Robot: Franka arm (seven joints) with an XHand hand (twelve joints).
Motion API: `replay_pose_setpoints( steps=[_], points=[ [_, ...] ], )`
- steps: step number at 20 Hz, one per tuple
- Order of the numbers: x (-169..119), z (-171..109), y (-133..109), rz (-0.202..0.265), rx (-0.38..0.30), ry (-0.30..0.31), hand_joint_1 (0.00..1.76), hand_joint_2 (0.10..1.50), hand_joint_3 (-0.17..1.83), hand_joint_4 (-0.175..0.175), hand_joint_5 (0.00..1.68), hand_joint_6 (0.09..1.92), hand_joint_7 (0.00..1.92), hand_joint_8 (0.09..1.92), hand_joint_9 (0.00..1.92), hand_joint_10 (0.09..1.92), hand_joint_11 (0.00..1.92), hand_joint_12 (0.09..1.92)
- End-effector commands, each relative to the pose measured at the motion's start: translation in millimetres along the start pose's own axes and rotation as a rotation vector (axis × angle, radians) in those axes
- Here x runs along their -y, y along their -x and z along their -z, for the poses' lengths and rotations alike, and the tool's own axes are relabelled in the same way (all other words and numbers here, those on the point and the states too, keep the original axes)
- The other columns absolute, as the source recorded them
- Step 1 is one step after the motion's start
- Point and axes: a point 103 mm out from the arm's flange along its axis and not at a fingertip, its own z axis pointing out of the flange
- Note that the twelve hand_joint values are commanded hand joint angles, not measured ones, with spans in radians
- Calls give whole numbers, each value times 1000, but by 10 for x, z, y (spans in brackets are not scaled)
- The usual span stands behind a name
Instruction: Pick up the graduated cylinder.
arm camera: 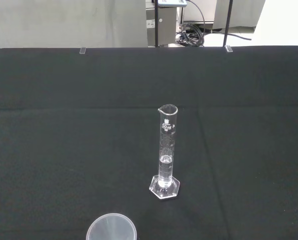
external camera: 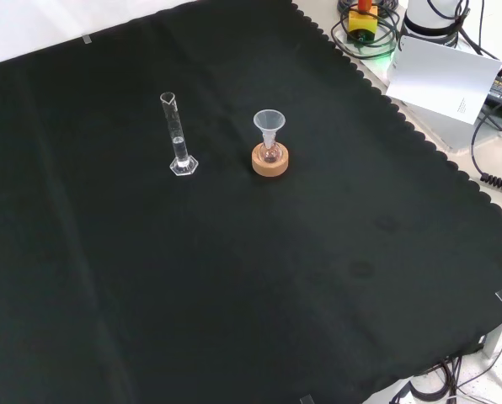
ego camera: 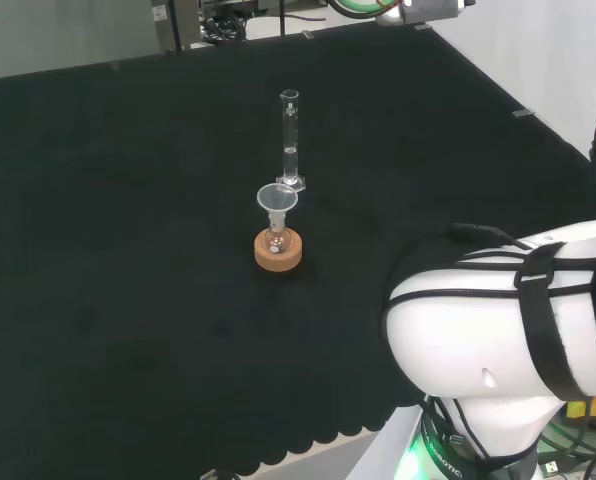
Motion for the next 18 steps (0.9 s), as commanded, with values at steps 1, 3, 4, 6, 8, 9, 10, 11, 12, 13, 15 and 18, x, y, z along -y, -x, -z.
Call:
replay_pose_setpoints(
  steps=[1,3,4,6,8,9,10,11,12,13,15,18],
  points=[
    [-6,-1,9,-1,8,8,275,1313,-15,-7,240,87,10,556,483,87,98,1374],
    [4,-4,-55,-2,19,10,175,1375,14,3,236,87,4,534,471,87,95,1368],
    [9,-7,-75,-4,18,11,159,1385,18,4,236,87,5,529,470,87,95,1367],
    [2,-16,-68,-6,13,5,148,1392,22,5,237,87,7,524,469,87,96,1366],
    [-17,-32,-23,-9,9,0,147,1394,22,5,239,87,8,520,469,87,97,1366],
    [-30,-42,11,-14,6,-1,148,1394,23,5,240,87,9,518,469,87,98,1366],
    [-45,-54,48,-18,4,-3,149,1394,23,5,240,87,10,517,469,87,99,1366],
    [-60,-71,82,-25,2,-5,150,1394,23,5,241,87,12,516,470,87,99,1365],
    [-76,-90,120,-32,-1,-6,150,1393,23,5,243,87,13,515,470,87,99,1365],
    [-94,-117,159,-39,-5,-8,151,1393,23,4,244,87,15,515,471,87,100,1365],
    [-143,-183,227,-57,-16,-18,154,1392,22,3,246,87,17,513,472,87,100,1365],
    [-232,-330,320,-78,-22,-30,158,1391,22,2,249,87,20,510,474,87,102,1365]
  ],
)
